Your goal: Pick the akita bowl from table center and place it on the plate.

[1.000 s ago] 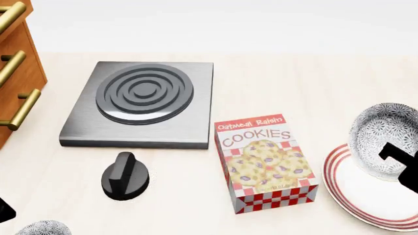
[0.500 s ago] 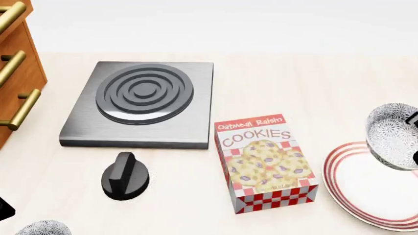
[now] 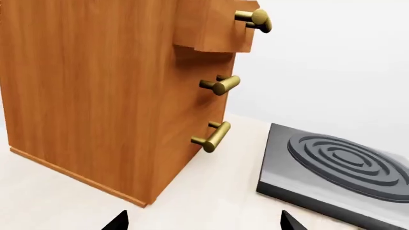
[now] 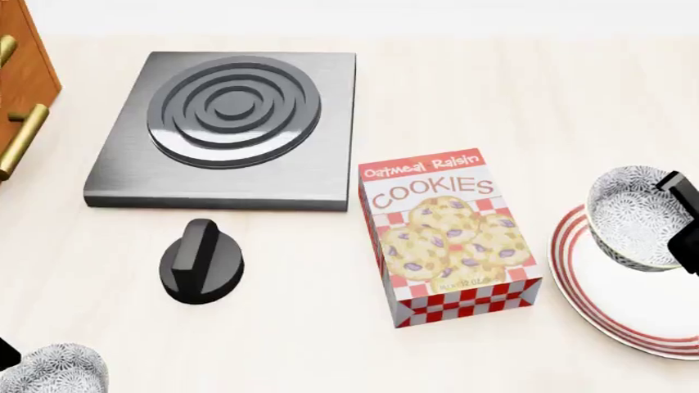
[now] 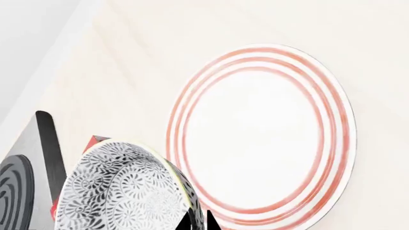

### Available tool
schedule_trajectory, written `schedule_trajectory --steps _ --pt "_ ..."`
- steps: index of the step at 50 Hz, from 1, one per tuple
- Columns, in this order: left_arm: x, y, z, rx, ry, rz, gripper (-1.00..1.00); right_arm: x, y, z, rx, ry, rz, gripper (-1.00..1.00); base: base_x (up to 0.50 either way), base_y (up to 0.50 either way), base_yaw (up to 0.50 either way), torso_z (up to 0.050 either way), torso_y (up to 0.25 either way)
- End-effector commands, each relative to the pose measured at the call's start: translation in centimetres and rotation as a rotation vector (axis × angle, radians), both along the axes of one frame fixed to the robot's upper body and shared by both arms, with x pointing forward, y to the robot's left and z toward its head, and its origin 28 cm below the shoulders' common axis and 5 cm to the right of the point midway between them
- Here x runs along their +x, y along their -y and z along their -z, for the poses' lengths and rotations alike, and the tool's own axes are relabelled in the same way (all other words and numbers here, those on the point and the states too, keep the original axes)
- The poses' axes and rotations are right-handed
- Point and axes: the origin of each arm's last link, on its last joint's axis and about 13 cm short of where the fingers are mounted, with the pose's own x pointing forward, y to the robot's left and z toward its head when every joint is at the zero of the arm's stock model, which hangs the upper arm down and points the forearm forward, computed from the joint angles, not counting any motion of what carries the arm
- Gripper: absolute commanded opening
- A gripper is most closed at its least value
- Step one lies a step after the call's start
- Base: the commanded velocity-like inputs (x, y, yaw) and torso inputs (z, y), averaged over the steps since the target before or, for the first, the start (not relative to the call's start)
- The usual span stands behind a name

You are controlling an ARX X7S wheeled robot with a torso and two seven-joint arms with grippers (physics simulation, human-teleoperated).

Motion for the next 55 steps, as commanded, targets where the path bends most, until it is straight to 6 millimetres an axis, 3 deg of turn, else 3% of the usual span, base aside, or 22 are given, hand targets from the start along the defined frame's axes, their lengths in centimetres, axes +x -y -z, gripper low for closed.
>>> schedule_trajectory --steps 1,10,29,55 --pt "0.1 -0.1 -0.1 -0.003 -0.013 -0.017 1.0 0.1 0.3 -0.3 0.019 0.031 0.014 -1.0 0.0 0.0 0.0 0.0 0.0" --pt "-0.1 0.2 -0.3 0.0 0.018 0.027 1.0 0.0 0.5 -0.7 0.02 0.045 0.031 -1.0 0.0 0.0 0.0 0.0 -0.213" --pt "-0.2 0.1 -0.5 0.03 0.052 0.017 1.0 0.6 2.4 -0.9 0.04 0.062 0.114 -1.0 0.0 0.0 0.0 0.0 -0.001" --pt "-0.4 0.0 -0.4 0.014 0.035 0.024 1.0 0.8 2.9 -0.9 0.047 0.077 0.139 -1.0 0.0 0.0 0.0 0.004 -0.115"
